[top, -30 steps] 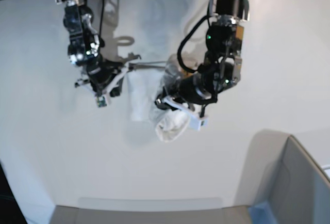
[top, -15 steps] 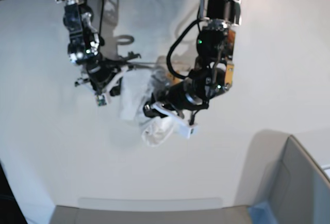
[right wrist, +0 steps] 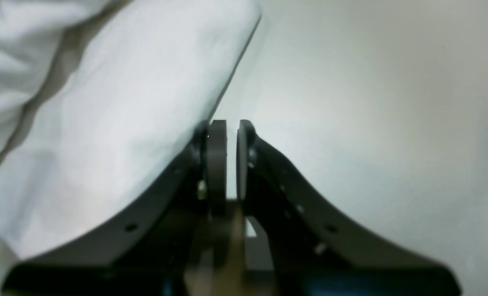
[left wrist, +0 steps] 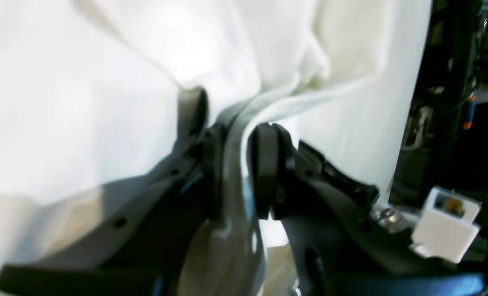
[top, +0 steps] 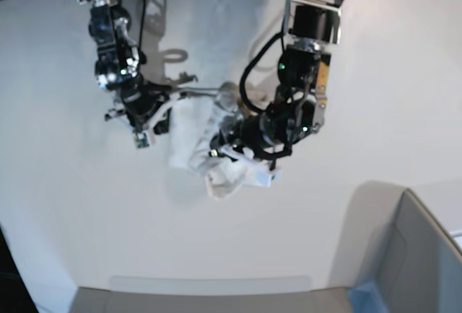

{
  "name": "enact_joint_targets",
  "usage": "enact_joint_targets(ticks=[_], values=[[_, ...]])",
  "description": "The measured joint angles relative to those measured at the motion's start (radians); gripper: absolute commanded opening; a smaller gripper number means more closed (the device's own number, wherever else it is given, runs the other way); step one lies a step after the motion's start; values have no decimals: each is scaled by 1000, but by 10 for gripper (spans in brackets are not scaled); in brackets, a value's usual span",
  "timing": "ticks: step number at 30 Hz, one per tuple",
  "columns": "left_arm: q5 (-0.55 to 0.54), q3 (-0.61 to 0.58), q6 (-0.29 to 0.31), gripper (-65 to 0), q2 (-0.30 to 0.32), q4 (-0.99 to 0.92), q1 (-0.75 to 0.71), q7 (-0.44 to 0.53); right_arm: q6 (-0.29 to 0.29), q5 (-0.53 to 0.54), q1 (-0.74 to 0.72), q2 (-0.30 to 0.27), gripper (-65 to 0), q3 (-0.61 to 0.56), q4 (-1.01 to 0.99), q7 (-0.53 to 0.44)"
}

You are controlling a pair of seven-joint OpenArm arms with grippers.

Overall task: Layout the t-shirt on the table in an organized manner, then fold the t-shirt properly
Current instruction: 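Lift the strip end with the left gripper and fold it toward the right gripper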

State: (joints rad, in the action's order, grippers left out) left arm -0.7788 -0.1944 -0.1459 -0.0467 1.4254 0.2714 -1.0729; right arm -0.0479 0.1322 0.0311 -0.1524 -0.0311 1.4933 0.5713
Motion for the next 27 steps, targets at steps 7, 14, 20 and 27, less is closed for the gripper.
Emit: enact_joint_targets(ticks=[7, 14, 20, 27], values=[[7, -8, -5, -379, 0, 100, -14, -23, 0, 0, 5, 1, -599, 0, 2, -3], [0, -45, -8, -370, -6, 150, -4, -63, 0, 0, 5, 1, -599, 0, 2, -4], [8, -25, -11, -458, -4, 270, -8, -49, 0, 0, 3, -1, -599, 0, 2, -2], [12, 76, -10, -488, 29, 235, -56, -29, -6, 1, 25, 8, -599, 74, 41, 28]])
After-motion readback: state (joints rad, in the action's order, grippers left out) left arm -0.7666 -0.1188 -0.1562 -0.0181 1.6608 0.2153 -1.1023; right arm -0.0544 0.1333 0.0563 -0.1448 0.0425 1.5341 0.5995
